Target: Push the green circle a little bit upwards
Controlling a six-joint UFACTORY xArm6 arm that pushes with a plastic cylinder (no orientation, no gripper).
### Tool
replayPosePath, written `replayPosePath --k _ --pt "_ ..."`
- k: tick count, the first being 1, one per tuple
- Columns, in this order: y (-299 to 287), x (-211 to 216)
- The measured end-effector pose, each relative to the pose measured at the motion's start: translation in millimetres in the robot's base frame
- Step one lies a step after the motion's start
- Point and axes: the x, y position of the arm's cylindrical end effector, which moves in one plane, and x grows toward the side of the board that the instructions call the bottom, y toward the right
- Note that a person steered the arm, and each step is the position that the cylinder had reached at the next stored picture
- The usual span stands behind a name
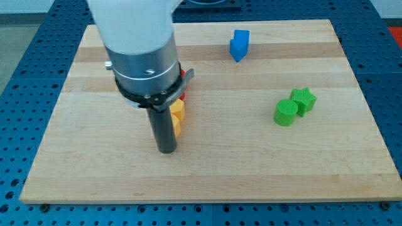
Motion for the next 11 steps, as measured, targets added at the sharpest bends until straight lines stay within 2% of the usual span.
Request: replayPosePath --k 3,5,10,11 --pt "139 1" --pt "219 -22" --pt "214 -61" --pt "214 -53"
